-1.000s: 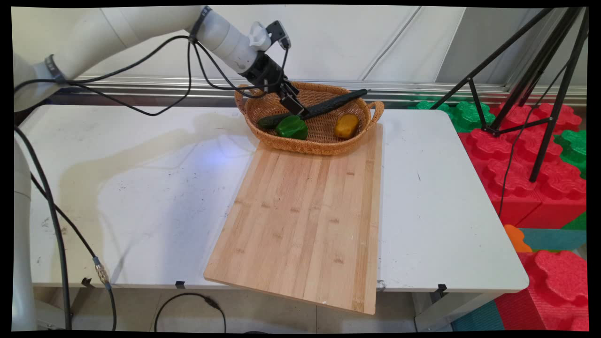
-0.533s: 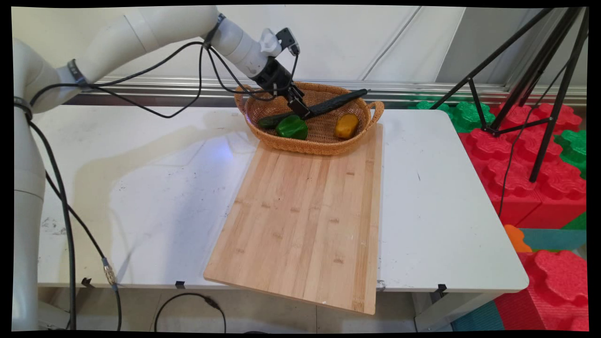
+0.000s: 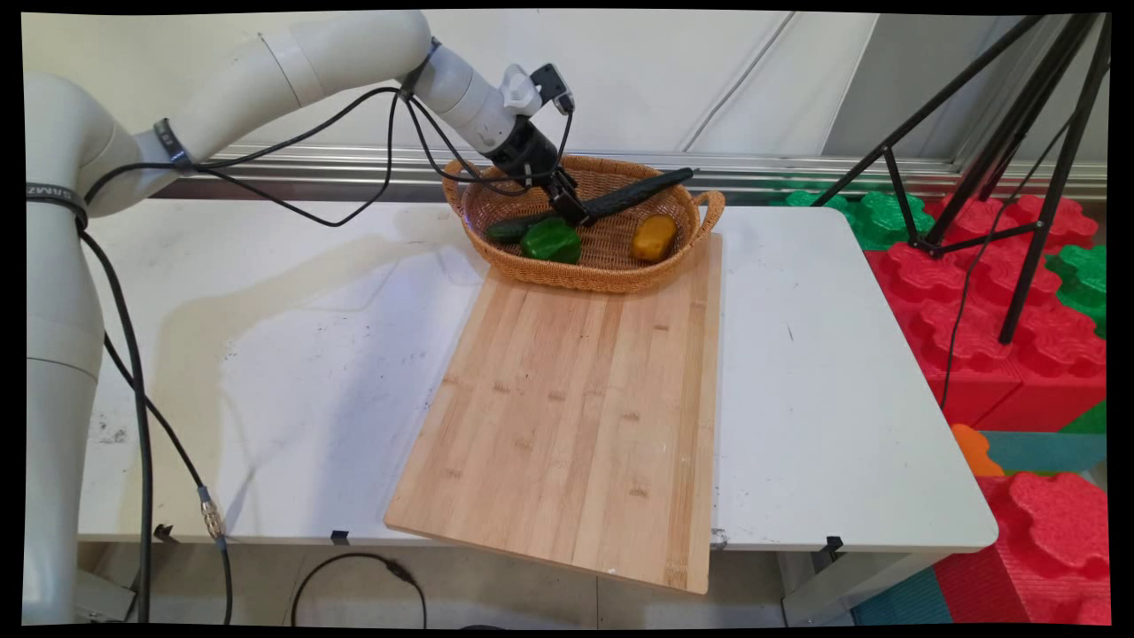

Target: Pick up the cucumber from the vegetable basket, then place the picked object on the cutting board

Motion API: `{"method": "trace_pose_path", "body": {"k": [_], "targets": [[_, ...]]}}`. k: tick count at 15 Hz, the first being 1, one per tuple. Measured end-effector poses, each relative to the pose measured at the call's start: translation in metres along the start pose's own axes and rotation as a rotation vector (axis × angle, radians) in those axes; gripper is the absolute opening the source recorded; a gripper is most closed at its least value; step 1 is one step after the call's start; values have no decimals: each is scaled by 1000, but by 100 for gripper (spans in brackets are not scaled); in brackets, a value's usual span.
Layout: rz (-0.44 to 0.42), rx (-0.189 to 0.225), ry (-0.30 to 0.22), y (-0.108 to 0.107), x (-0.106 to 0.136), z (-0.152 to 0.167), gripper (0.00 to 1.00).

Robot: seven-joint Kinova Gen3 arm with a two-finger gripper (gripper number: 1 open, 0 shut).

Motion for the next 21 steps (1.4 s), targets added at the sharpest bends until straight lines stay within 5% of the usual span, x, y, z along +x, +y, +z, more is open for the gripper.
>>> {"method": "trace_pose_path", "body": {"k": [4, 5, 21], "targets": [[-2, -2, -5, -3, -1, 6, 100], [-2, -2, -4, -3, 0, 7, 0], [31, -31, 26, -14, 1, -16, 0]]}}
